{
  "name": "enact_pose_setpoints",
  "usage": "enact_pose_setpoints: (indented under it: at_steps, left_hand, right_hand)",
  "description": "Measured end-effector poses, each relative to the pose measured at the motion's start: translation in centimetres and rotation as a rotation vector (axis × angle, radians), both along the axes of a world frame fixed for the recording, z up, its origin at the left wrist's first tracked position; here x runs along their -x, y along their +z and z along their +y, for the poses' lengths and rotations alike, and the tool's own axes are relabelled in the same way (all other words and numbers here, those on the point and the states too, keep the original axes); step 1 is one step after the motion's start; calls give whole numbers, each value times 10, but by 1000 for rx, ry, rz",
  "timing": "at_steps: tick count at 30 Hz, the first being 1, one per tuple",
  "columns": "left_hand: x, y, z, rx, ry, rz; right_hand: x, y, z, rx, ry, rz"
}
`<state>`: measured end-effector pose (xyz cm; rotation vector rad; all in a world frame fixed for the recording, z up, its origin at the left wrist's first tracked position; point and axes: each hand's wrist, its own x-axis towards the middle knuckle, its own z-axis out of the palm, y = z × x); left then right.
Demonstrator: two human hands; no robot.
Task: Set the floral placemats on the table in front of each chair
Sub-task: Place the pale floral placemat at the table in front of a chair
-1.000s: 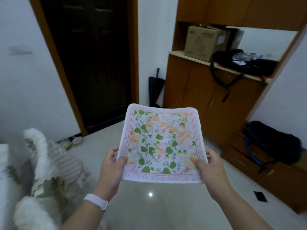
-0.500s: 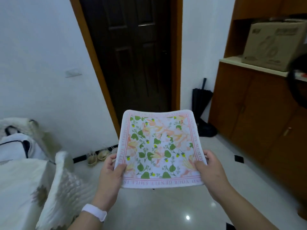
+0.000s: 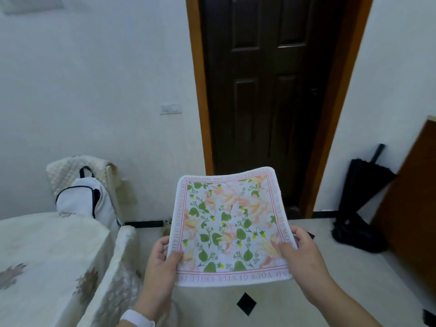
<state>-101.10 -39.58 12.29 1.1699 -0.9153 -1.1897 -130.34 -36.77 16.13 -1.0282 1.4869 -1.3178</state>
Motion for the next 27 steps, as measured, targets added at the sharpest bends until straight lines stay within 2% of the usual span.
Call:
enact_pose_setpoints:
  at_steps: [7, 14, 19, 27]
  left_hand:
    - [-29, -19, -133, -38, 47, 34]
    - [-73, 4, -253, -19, 84, 15]
    - [-100, 22, -300, 31, 128, 7]
    - [-158, 7, -353, 16, 370, -15]
  right_hand:
    - [-32, -11, -142, -35, -11, 49]
    - [-74, -1, -268, -14, 41, 91]
    - [-100, 4, -340, -13, 109, 60]
    - [-166, -13, -464, -29, 360, 44]
